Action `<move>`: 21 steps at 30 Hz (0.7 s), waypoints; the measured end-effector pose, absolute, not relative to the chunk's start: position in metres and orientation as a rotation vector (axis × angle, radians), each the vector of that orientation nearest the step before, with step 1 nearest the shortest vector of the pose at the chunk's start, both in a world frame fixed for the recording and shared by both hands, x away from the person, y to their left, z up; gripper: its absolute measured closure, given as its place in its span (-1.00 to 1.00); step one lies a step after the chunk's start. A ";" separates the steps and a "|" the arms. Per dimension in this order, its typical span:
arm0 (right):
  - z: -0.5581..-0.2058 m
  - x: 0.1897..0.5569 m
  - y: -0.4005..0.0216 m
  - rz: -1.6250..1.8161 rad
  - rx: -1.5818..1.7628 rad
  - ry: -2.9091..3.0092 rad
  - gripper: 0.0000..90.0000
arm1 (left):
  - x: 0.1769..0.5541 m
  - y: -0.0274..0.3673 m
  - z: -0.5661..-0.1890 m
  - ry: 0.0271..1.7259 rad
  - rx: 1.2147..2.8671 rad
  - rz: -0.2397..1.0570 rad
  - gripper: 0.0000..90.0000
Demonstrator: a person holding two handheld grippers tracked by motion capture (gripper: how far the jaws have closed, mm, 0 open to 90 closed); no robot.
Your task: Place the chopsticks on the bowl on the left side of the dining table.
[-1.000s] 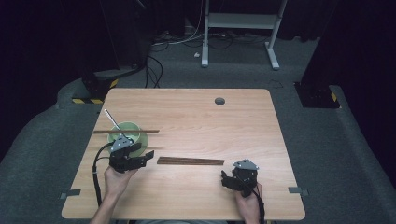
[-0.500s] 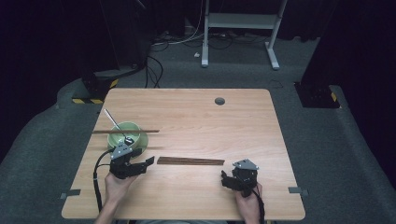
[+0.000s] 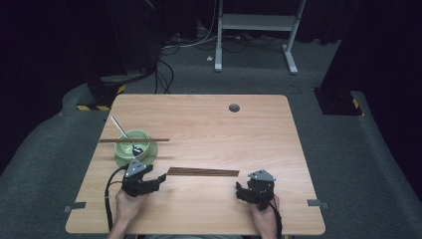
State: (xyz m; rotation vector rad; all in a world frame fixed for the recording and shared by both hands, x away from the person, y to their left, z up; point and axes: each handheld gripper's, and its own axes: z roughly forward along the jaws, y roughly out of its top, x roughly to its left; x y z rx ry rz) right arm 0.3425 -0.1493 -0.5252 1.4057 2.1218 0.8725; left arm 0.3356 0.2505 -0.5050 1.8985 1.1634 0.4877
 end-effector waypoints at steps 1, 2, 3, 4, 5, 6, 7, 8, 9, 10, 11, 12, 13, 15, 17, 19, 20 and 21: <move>-0.525 0.342 -0.149 0.872 1.405 2.122 -0.62 | 0.336 0.250 -0.507 1.166 1.907 0.496 -0.30; -0.525 0.342 -0.149 0.872 1.405 2.122 -0.62 | 0.336 0.250 -0.507 1.166 1.907 0.496 -0.30; -0.525 0.342 -0.149 0.873 1.406 2.122 -0.62 | 0.336 0.250 -0.511 1.172 1.917 0.509 -0.30; -0.525 0.342 -0.149 0.873 1.406 2.122 -0.62 | 0.336 0.250 -0.514 1.179 1.921 0.514 -0.30; -0.525 0.342 -0.149 0.873 1.407 2.121 -0.62 | 0.336 0.250 -0.516 1.187 1.925 0.520 -0.30; -0.525 0.342 -0.149 0.873 1.406 2.122 -0.62 | 0.336 0.251 -0.518 1.190 1.929 0.525 -0.30; -0.525 0.342 -0.149 0.873 1.405 2.122 -0.62 | 0.336 0.251 -0.521 1.195 1.929 0.527 -0.30; -0.525 0.343 -0.149 0.873 1.405 2.122 -0.62 | 0.337 0.251 -0.523 1.204 1.924 0.527 -0.30; -0.525 0.343 -0.149 0.873 1.405 2.122 -0.62 | 0.337 0.252 -0.525 1.212 1.927 0.533 -0.29; -0.525 0.342 -0.149 0.873 1.407 2.121 -0.62 | 0.337 0.253 -0.526 1.223 1.926 0.537 -0.29; -0.525 0.342 -0.149 0.873 1.407 2.121 -0.62 | 0.337 0.253 -0.526 1.235 1.921 0.542 -0.29; -0.525 0.342 -0.149 0.873 1.405 2.122 -0.62 | 0.337 0.254 -0.526 1.232 1.914 0.549 -0.29; -0.525 0.342 -0.149 0.873 1.406 2.121 -0.62 | 0.337 0.254 -0.526 1.236 1.915 0.553 -0.29; -0.525 0.342 -0.149 0.873 1.406 2.122 -0.62 | 0.338 0.253 -0.526 1.262 1.930 0.561 -0.29; -0.525 0.342 -0.149 0.873 1.406 2.122 -0.62 | 0.341 0.250 -0.528 1.296 1.968 0.562 -0.32; -0.525 0.342 -0.149 0.872 1.405 2.122 -0.62 | 0.341 0.248 -0.528 1.291 1.986 0.587 -0.36; -0.525 0.342 -0.149 0.873 1.407 2.122 -0.62 | 0.341 0.249 -0.528 1.294 1.980 0.580 -0.36; -0.525 0.342 -0.149 0.873 1.405 2.122 -0.62 | 0.341 0.249 -0.528 1.295 1.978 0.576 -0.37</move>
